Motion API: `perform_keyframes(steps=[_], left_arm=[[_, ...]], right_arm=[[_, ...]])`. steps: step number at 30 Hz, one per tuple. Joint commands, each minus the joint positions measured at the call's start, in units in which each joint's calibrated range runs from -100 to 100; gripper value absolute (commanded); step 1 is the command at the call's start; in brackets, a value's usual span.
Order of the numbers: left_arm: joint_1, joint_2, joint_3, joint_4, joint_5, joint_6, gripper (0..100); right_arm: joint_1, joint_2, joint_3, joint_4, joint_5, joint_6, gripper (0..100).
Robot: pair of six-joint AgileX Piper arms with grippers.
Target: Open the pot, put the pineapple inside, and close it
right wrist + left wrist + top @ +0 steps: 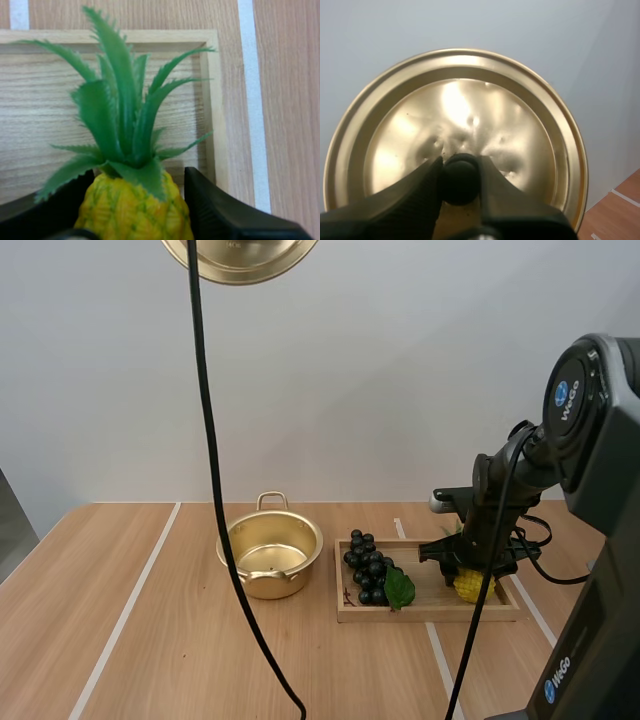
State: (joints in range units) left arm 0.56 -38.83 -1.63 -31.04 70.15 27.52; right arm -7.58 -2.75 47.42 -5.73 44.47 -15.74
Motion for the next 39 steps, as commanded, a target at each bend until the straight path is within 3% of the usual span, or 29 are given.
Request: perform_keyframes(steps=[1,3,16,23,27,31,36,39], left_arm=[[0.11,0.09,-0.64,-1.46,-1.16,0.16,0],[0.11,0.09,-0.64,-1.46,-1.16,0.16,0],[0.11,0.09,-0.64,-1.4,-1.31,0.16,0],[0.11,0.09,-0.64,-1.4,-4.56,0.16,0],[0.11,0.09,-0.64,-1.4,-6.9,0.59,0],[0.11,-0.58,-0.75,-1.4,-7.12,1.69,0],[0.11,-1.34,-0.75,-1.4,-7.12,2.14,0],[0.11,-1.85,-0.75,-1.4,-7.45,2.14,0]], right_arm=[[-0.19,-1.12,-0.3,0.07,0.71,-0.33,6],[-0.19,-1.12,-0.3,-0.05,0.52,-1.97,0],[-0.19,-1.73,-0.3,-0.15,0.09,-3.82,0],[-0.19,-9.8,-0.47,-0.04,-9.49,-4.14,0],[-0.19,-15.1,-4.67,0.52,-9.27,-4.13,0],[-0.19,-18.86,-11.41,5.23,-5.2,-4.94,0],[1.08,-20.37,-21.87,16.77,6.63,-12.63,0],[2.95,-20.37,-27.93,20.23,16.4,-16.08,0]])
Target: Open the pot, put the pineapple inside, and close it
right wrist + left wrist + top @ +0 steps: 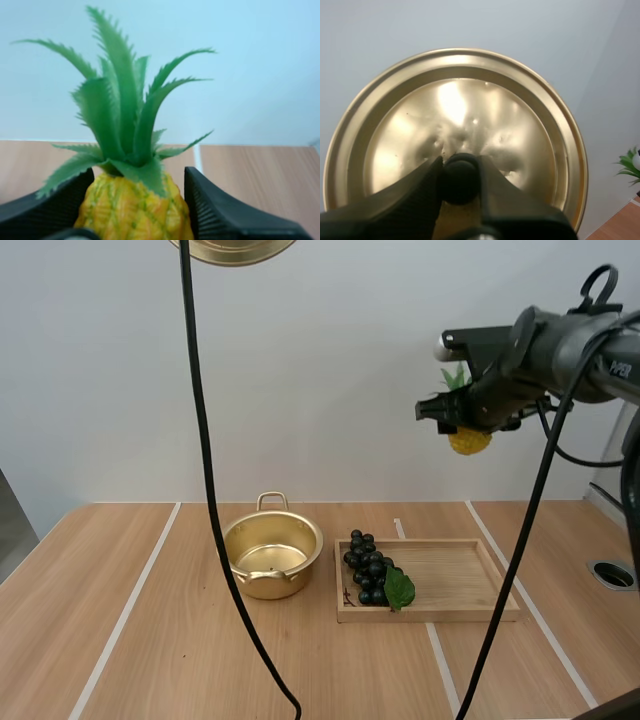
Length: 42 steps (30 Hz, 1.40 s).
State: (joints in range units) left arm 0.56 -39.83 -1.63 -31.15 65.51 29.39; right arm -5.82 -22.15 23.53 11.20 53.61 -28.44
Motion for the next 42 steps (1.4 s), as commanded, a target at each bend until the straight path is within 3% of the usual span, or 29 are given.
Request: perform_keyframes(steps=[1,9,17,30,42], left_arm=[[0.11,-1.16,-0.89,-1.29,-3.01,0.27,0],[0.11,-1.56,-5.71,-1.39,-4.69,0.27,0],[0.11,-1.31,-15.11,-2.93,-14.66,0.27,0],[0.11,-0.33,-22.43,-2.5,-6.1,0.27,0],[0.11,-0.33,-22.43,1.85,2.5,0.27,0]], right_arm=[[2.08,-0.96,-5.78,3.73,9.61,-4.01,0],[9.07,-0.96,-13.21,3.6,20.66,-4.46,0],[11.66,0.58,-13.33,3.71,23.86,-4.55,0],[20.07,10.16,-13.33,3.71,30.86,-4.61,0],[20.96,16.81,-11.62,5.15,30.27,-7.93,0]])
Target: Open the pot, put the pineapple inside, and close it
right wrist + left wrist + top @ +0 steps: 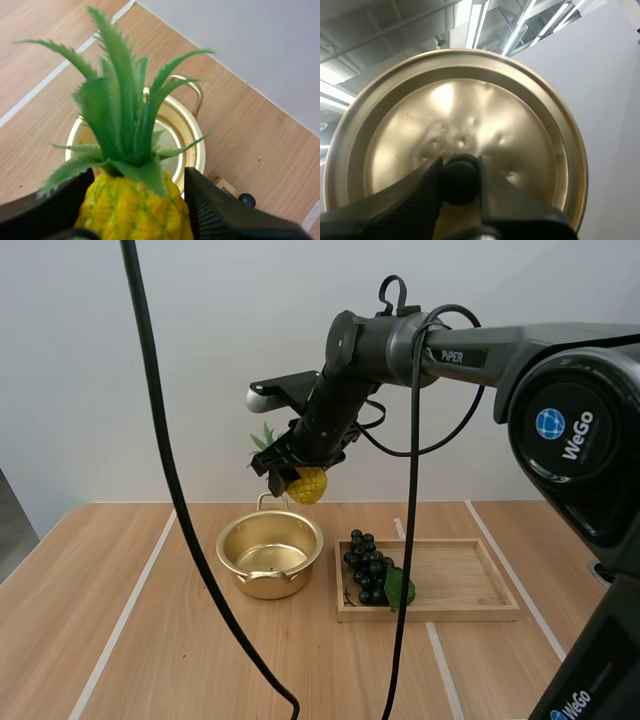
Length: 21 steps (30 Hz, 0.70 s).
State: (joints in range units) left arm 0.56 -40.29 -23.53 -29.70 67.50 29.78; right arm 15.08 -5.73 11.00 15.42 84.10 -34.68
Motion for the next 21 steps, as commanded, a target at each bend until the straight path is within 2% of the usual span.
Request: perform_keyframes(steps=[1,12,21], left_arm=[[0.11,0.13,-0.52,0.4,1.41,-0.12,0],[0.11,0.29,-0.52,2.89,6.49,-2.42,0],[0.11,0.29,-0.52,2.99,7.4,-2.42,0]], right_arm=[[0.05,0.8,1.68,1.24,-0.4,-2.58,0],[0.05,6.47,5.89,1.94,-7.42,-3.75,0],[3.12,10.13,5.89,1.94,-13.17,-3.99,0]])
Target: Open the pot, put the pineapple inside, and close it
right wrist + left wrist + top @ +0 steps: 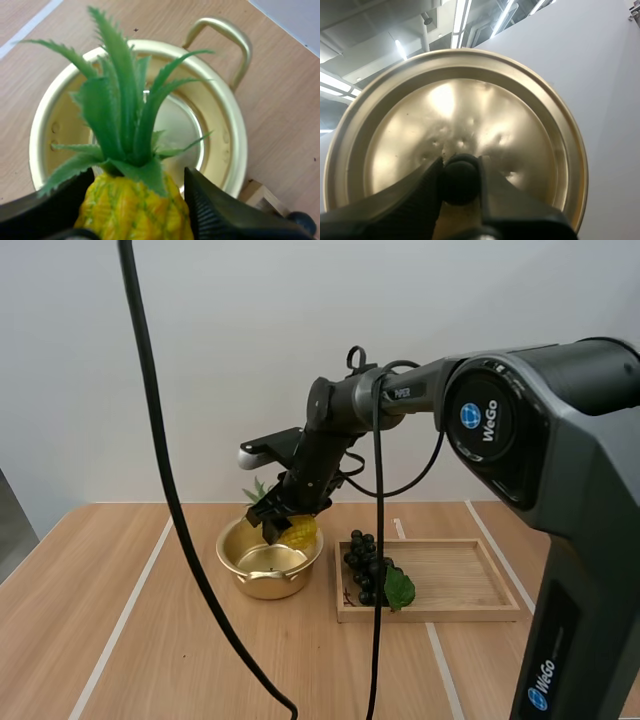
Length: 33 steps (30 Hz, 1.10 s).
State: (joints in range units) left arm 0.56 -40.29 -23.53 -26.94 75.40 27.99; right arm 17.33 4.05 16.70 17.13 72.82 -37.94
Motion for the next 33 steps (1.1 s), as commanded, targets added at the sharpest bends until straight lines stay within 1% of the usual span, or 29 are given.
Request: perform_keyframes(steps=[1,5,8,20,26,33], left_arm=[[0.11,0.29,-0.52,0.22,-0.28,-0.63,0],[0.11,0.29,-0.52,0.46,0.28,-0.63,0],[0.11,0.29,-0.52,1.31,0.65,-0.63,0],[0.11,0.29,-0.52,1.44,2.7,-0.63,0],[0.11,0.29,-0.52,1.44,2.7,-0.63,0],[0.11,0.29,-0.52,1.44,2.7,-0.63,0]], right_arm=[[1.25,0.67,0.19,0.23,-2.24,-1.33,0],[1.63,2.61,0.19,0.23,-3.11,-1.65,0],[1.63,3.89,0.19,-1.2,-4.31,-1.56,0],[1.63,8.53,0.19,-1.53,-6.16,-1.56,0],[1.63,9.39,0.19,-2.88,-7.33,-1.56,0],[1.63,9.39,0.19,-2.89,-7.71,-1.46,0]])
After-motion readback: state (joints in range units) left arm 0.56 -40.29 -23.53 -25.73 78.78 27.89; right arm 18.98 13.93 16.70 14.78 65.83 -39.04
